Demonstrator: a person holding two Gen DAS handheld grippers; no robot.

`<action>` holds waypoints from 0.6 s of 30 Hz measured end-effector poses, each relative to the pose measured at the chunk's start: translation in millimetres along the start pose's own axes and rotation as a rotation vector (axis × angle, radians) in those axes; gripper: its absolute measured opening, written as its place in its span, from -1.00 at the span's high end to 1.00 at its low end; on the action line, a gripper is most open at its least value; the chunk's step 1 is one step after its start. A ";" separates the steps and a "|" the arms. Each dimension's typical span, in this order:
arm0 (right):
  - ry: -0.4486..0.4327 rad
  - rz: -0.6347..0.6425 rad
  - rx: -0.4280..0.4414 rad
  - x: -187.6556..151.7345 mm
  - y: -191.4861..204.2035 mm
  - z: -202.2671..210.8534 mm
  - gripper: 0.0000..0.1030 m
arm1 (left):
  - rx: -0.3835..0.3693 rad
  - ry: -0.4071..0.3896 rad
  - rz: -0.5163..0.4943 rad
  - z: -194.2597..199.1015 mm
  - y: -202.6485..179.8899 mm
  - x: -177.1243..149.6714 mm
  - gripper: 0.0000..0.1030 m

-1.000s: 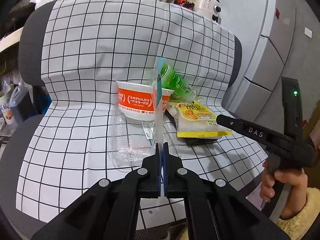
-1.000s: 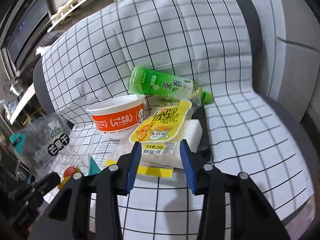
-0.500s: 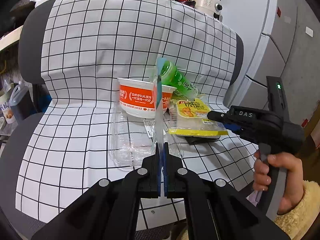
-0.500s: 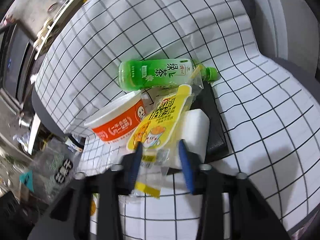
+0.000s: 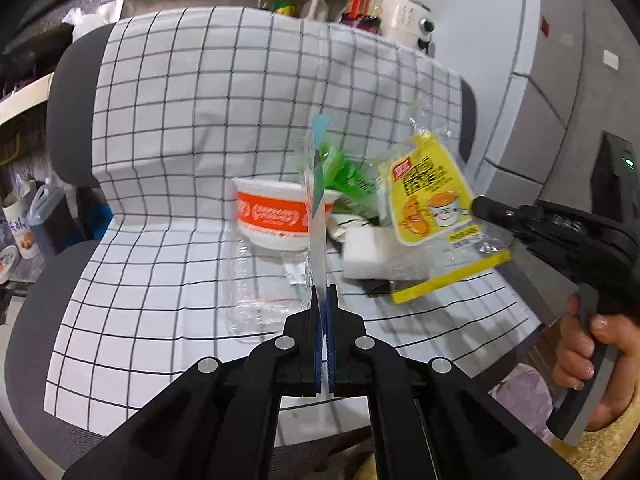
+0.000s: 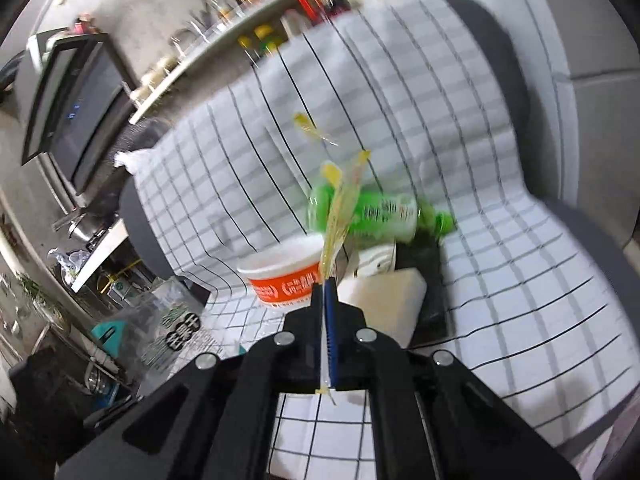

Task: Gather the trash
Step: 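Grasp the yellow snack packet with the right gripper and lift it, then carry the packet over the pink wastebasket and open the right gripper while the left drops the tray in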

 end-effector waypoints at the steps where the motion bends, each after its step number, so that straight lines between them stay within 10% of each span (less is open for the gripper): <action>1: -0.017 0.020 -0.010 0.9 0.2 8.5 0.95 | -0.016 -0.010 -0.002 2.9 -5.2 2.4 0.97; 18: -0.267 0.054 -0.526 -37.2 -147.3 216.9 0.95 | -0.446 -0.063 -0.237 -3.6 -235.7 -6.7 0.96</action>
Point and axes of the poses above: each gripper's, at about its wrist camera, not at the fingertips, and z roughly against the way its jaws point, y to its left, x to its top, the point moved 9 cm from there along -z, roughly the way its jaws point, and after that the axes turned 6 degrees about -z, right-handed, at the moved point
